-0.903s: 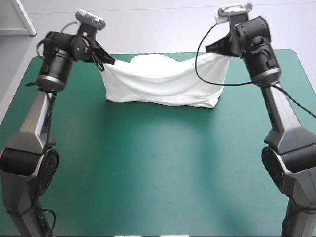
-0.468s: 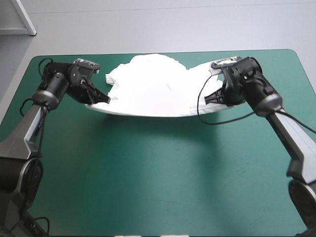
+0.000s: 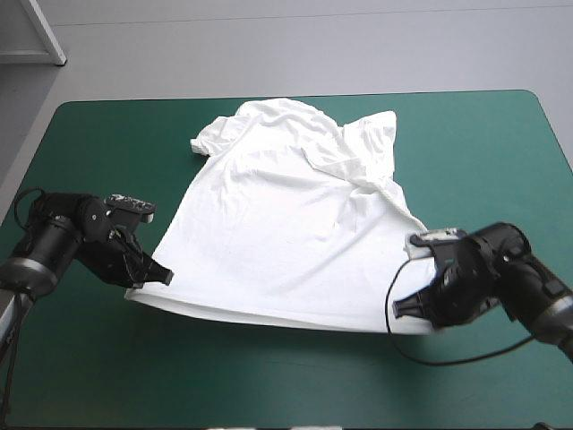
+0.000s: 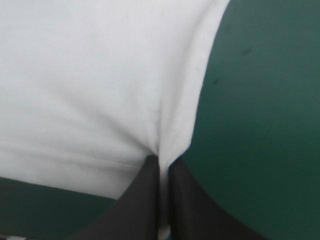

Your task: Fold the cloth

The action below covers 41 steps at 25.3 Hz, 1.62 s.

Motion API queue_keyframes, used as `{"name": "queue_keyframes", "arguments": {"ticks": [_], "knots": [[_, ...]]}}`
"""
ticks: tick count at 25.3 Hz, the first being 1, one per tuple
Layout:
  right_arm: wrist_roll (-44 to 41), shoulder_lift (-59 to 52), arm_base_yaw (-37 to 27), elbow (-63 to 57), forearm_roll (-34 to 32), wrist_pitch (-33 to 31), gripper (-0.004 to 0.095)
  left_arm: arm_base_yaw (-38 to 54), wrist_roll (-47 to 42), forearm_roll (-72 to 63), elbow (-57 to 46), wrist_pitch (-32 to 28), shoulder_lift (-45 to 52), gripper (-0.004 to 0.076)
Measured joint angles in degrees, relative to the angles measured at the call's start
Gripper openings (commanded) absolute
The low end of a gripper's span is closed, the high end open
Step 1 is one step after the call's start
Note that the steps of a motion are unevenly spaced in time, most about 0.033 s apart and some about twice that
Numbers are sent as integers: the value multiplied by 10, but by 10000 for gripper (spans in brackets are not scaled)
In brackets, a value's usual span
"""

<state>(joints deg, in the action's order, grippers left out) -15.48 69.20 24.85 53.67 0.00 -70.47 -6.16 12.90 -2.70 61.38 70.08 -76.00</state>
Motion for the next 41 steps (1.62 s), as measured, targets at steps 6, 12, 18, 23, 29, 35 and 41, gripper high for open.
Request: {"name": "queue_keyframes", "arguments": {"ticks": [6, 12, 18, 23, 29, 35, 41], "knots": [[0, -91, 0, -130, 37, 4, -19, 0, -3, -4, -84, -1, 71, -8], [22, -156, 0, -166, 85, 4, -18, 0, -8, -6, -161, -1, 146, -8], [51, -169, 0, -168, 91, 4, 227, 0, -8, -10, -194, -2, 166, 48], [65, -169, 0, -168, 92, 4, 757, 0, -8, -22, -194, -2, 167, 348], [65, -169, 0, -161, 84, 59, 739, 0, -8, -21, -191, -2, 168, 388], [47, -164, 0, -79, 19, 111, 737, 0, -8, -11, -70, -17, 123, 388], [34, -139, 0, -24, -8, 65, 737, 0, -30, -4, 9, 0, 60, 388]]}}
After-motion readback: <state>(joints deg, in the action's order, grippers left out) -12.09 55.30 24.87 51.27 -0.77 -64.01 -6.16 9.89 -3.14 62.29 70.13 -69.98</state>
